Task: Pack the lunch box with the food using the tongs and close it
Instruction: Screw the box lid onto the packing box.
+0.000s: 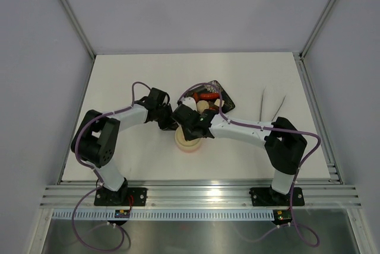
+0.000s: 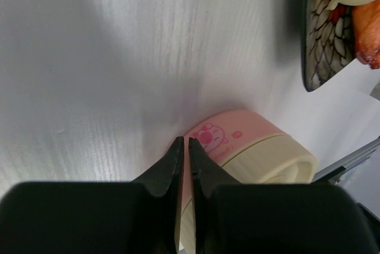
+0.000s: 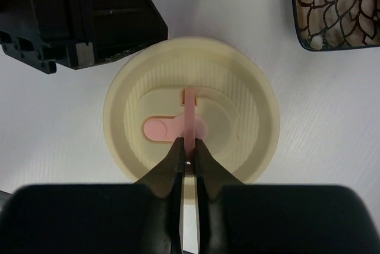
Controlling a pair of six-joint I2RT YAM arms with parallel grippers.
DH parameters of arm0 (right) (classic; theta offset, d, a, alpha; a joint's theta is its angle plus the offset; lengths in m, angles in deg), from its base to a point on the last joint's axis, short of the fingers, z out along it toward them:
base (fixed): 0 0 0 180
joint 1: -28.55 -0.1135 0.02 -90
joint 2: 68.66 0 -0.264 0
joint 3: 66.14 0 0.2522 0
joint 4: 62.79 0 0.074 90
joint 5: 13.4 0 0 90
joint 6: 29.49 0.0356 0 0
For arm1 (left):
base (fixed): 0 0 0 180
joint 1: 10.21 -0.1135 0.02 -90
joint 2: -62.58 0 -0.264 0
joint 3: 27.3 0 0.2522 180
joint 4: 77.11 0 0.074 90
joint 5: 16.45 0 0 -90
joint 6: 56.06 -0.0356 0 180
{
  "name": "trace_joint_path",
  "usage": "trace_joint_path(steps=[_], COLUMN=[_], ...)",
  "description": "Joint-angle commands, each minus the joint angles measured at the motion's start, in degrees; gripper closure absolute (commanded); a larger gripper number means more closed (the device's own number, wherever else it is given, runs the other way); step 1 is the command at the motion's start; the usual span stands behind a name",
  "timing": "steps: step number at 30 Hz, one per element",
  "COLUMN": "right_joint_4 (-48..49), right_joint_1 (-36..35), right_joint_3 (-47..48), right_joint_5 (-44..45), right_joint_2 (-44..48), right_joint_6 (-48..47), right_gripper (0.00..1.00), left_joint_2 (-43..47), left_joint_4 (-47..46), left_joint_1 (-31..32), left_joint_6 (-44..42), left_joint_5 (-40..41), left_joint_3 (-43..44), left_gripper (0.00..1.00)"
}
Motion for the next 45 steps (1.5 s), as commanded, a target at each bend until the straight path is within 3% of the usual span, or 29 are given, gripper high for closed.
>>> trace_joint_path(steps=[1,10,22,32,34,36,37,39,45], right_joint_4=[2.57,6.53,6.89,0.56,-0.06,-0.24,-0.58,-1.55,-4.98], right_joint_1=[0.88,2.29,2.38,2.38,2.38,2.47,2.38,2.47,2.47], right_joint_3=[-3.21,-6.99,-5.58,-3.91,-3.39,-3.04,-2.95,-2.42,-0.84], right_joint_5=[0.41,2.60,5.15,6.04,5.33,4.63,4.54,5.06,10.94], right_joint_2=[-0.84,0.56,0.65,2.23,1.10,0.39,0.04,0.91,8.37], right_joint_6=[2.38,2.56,1.77,4.57,5.36,5.72,6.07,6.42,6.60], right_gripper=[1.00,1.00,1.00,1.00,0.87,0.59,0.35,0.16,0.08], left_joint_2=[2.14,7.95,9.71,20.77,22.53,24.29,24.82,26.66,31.06], left_joint_4=[-4.48,-7.82,-9.50,1.39,3.42,6.05,6.85,9.48,14.05], left_joint_1=[0.03,0.12,5.12,4.17,3.37,2.14,1.27,0.04,-2.60], left_joint_6=[1.55,2.87,4.54,1.47,0.33,-0.90,-1.26,-2.13,-4.59], left_joint_5=[-2.47,-3.25,-3.61,2.89,4.30,5.09,5.27,5.44,7.20], left_joint_3=[-2.66,-12.85,-13.30,-13.66,-12.52,-11.64,-10.94,-9.88,-7.07], left_gripper=[0.96,1.00,1.00,1.00,1.00,0.99,0.99,0.98,0.97])
